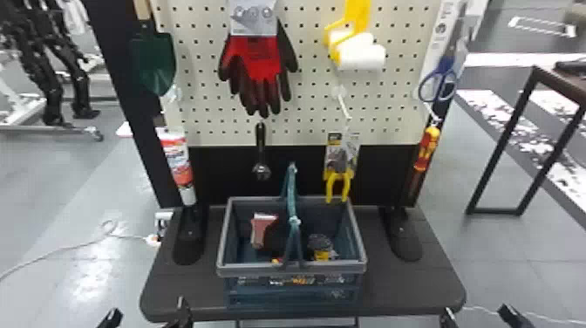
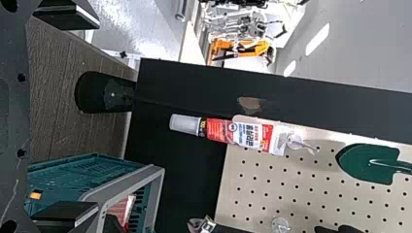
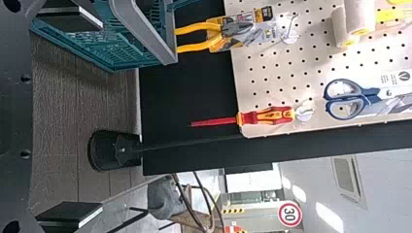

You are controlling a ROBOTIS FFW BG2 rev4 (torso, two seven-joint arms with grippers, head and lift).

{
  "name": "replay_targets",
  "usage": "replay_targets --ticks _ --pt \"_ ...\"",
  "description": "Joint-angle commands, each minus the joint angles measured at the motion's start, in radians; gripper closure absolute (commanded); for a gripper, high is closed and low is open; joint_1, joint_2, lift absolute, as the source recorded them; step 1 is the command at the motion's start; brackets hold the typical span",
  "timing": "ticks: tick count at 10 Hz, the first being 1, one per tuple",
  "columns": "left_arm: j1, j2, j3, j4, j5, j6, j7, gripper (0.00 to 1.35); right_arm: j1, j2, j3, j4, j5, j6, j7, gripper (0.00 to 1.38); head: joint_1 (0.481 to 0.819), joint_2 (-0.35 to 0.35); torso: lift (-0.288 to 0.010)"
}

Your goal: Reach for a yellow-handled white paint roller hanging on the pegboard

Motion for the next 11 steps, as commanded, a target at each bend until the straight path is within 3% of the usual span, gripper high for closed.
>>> replay_targets --ticks 1,11 --pt "0.000 0.000 0.000 0.000 0.000 0.000 0.000 0.00 0.000 0.006 0.000 0.000 0.000 0.000 0.000 0.00 0.549 0.000 -0.100" --pt "0.000 0.000 0.000 0.000 0.000 0.000 0.000 0.00 0.000 0.006 0.000 0.000 0.000 0.000 0.000 0.00 0.549 0.000 -0.100"
